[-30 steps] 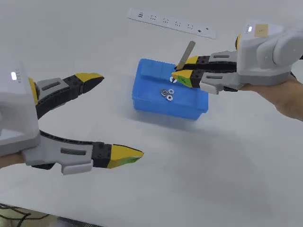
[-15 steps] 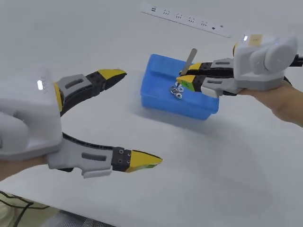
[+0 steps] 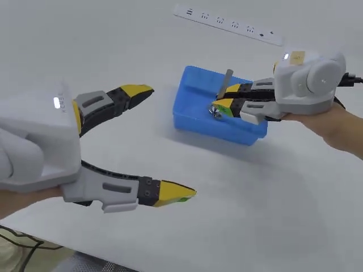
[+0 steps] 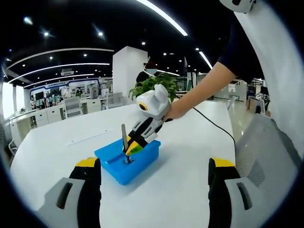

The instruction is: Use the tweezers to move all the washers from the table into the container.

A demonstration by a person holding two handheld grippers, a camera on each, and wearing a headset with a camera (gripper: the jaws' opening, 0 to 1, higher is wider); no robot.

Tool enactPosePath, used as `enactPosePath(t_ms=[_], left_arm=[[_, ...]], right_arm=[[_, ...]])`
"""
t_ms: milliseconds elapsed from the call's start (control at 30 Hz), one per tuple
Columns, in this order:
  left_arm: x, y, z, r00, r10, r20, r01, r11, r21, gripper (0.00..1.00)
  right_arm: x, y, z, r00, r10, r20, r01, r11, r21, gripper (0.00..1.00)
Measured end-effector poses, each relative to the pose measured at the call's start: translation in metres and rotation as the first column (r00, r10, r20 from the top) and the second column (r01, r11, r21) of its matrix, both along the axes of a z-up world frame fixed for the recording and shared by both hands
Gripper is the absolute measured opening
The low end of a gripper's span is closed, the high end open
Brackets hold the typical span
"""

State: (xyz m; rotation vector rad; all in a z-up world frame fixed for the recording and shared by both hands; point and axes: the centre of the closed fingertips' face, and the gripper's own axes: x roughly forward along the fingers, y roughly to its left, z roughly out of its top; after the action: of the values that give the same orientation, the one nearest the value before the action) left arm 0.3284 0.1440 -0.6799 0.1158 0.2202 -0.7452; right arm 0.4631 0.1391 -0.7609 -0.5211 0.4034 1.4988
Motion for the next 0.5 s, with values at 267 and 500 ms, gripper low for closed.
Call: enactPosePath(t_ms=[267, 500], left_arm=[[0.0042, 0.003, 0.0101, 0.999, -0.004, 0.037, 0.003, 1.0, 0.015, 0.99], [0.007, 0.0008, 0.0101, 0.999, -0.027, 0.036, 0.025, 0.999, 0.043, 0.99]], right_arm=[[-0.0008, 0.0033, 0.0025, 1.0, -0.009, -0.008, 0.01, 1.0, 0.012, 0.11], [-0.002, 0.0011, 0.0033, 1.0, -0.005, -0.011, 0.006, 1.0, 0.011, 0.11]])
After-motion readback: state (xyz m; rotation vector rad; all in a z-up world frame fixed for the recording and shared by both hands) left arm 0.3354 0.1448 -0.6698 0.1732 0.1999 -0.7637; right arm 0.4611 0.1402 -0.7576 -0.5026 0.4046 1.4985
